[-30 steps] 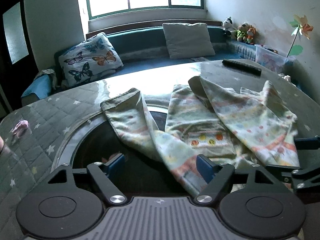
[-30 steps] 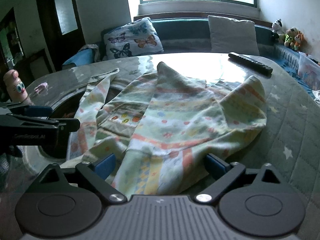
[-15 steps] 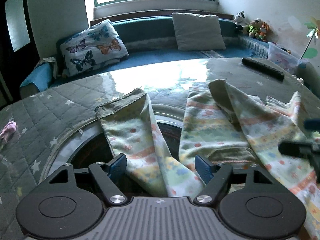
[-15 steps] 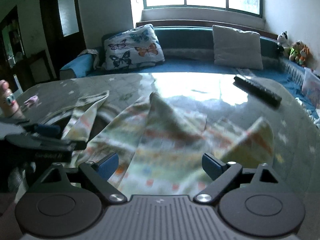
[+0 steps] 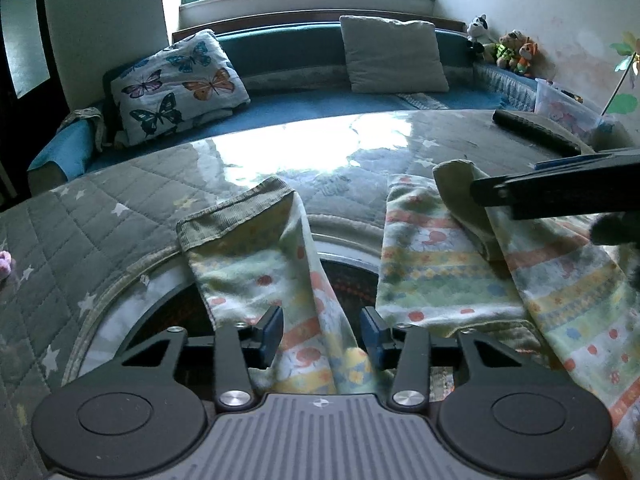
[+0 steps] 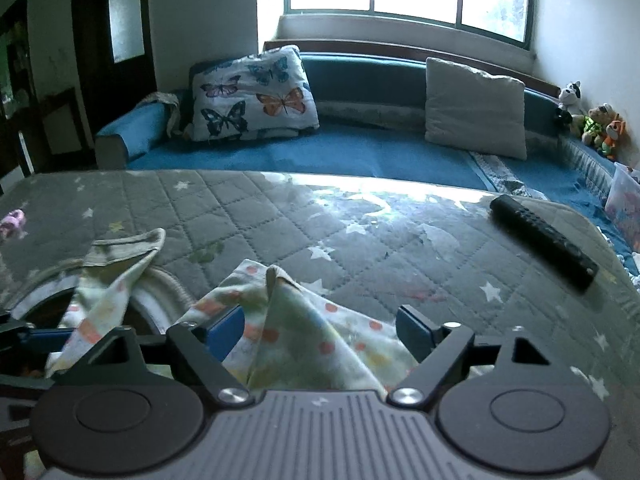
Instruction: Fold clothes
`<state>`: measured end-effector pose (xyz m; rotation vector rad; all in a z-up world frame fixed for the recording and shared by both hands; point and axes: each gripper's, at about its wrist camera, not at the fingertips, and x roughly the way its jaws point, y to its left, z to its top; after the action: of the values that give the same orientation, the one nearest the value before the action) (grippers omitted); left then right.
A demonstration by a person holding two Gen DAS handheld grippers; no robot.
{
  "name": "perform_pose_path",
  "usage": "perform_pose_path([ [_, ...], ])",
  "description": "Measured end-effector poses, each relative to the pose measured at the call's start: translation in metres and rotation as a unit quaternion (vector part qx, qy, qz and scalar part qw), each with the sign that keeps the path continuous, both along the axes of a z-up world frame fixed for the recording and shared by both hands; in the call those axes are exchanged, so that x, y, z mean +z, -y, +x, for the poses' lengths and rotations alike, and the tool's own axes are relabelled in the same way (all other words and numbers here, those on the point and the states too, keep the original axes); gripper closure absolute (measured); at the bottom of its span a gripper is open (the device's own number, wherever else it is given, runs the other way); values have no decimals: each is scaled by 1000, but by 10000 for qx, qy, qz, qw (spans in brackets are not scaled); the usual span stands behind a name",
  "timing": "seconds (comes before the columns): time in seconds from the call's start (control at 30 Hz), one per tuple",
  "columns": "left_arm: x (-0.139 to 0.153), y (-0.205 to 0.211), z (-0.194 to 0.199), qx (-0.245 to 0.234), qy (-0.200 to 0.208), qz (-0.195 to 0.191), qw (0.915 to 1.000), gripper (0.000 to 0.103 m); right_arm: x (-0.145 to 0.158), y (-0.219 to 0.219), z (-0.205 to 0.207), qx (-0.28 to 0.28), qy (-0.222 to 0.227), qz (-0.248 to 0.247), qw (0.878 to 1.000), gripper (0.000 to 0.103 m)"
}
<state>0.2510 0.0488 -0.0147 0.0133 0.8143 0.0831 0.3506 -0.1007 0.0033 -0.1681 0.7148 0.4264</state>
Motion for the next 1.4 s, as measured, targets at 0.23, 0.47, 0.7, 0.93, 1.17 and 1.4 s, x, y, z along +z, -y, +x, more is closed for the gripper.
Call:
perform_pose_path([
  [0.23,-4,0,7,-86,-51,-17,9999,89,-15,-2,14,6,-357,-74,9993,79],
  [0.47,7,-6,-12,105,235,5,9997,101,7,31,-11,-170,-89,168,9997,100],
  [0.7,30,-23,-52,501,574,-145,9970,101,38,95,-63,-461,256,617,9967,100],
  [0.93,47,-42,-108,885,847,-226,9922,101,46,163,-120,-983,437,735,9915,100],
  [1.17,49,-55,-166,1328,940,-281,9863,101,31,233,-166,-1791,302,1011,9782,100],
  [1.4,52,-69,-228,1717,904,-225,9807,101,11,278,-200,-2295,97,1201,9658,100],
])
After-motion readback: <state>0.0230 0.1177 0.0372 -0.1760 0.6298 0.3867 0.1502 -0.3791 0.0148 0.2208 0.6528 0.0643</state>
